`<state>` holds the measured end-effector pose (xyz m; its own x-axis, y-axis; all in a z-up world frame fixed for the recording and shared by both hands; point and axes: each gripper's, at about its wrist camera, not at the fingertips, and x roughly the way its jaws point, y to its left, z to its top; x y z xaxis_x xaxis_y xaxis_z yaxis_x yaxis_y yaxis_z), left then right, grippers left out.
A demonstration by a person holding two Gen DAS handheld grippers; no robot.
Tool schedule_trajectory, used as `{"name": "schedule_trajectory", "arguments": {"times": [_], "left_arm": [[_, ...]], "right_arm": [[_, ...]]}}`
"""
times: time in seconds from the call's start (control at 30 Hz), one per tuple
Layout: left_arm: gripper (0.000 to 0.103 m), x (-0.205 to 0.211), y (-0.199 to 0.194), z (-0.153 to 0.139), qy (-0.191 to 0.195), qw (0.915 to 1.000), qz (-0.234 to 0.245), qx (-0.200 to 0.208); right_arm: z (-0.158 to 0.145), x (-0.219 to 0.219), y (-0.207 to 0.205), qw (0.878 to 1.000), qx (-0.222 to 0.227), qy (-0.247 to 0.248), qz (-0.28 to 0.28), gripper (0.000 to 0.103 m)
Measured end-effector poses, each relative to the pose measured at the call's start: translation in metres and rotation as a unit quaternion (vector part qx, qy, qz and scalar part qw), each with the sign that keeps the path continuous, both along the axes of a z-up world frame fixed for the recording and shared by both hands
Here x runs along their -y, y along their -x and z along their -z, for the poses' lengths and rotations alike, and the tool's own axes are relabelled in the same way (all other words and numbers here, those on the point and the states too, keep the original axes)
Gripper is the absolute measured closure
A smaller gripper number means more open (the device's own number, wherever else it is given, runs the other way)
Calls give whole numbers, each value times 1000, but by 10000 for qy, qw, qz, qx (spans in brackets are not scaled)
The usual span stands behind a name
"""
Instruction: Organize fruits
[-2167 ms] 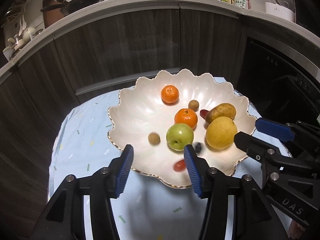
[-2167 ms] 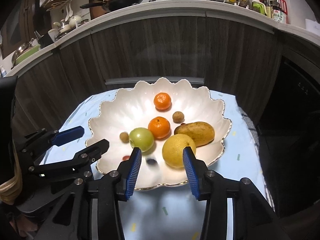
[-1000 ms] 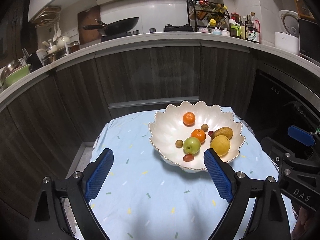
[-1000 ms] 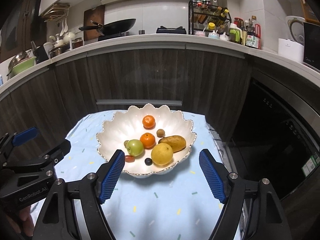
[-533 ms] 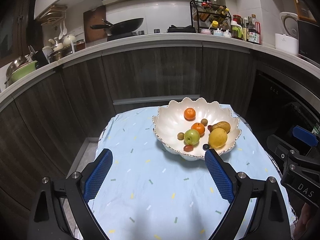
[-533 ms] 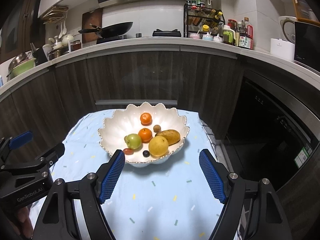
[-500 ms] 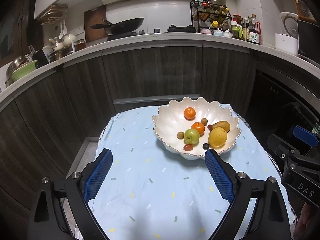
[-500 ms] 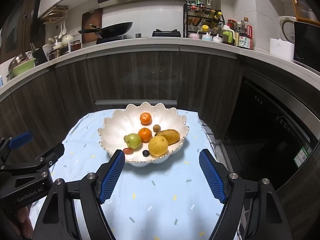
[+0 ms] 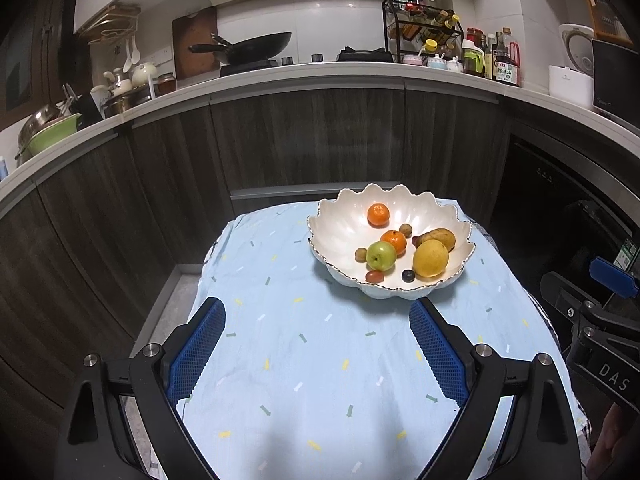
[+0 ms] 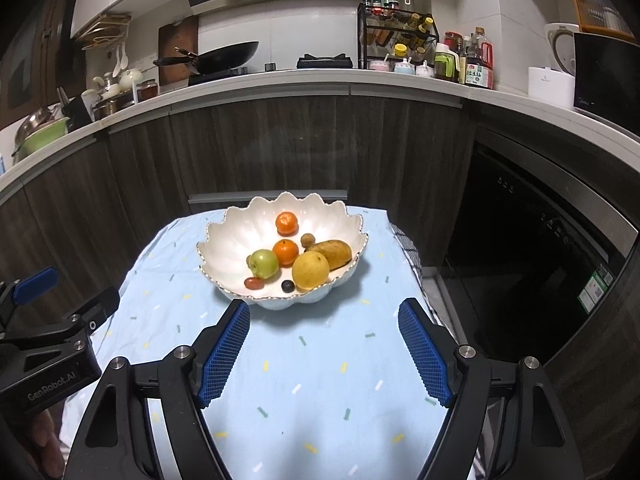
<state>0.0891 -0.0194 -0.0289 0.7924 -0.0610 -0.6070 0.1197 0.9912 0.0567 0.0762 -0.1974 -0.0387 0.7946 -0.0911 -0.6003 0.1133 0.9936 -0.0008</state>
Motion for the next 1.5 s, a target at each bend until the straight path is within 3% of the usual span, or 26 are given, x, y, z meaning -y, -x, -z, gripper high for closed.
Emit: {"name": "schedule_trajectory", "arguments": {"times": [1.5], "left_arm": [[9, -9, 10, -1, 20, 10000, -25, -5]], "right_arm": [[-6, -4, 15, 10000, 49, 7, -4, 26]]}}
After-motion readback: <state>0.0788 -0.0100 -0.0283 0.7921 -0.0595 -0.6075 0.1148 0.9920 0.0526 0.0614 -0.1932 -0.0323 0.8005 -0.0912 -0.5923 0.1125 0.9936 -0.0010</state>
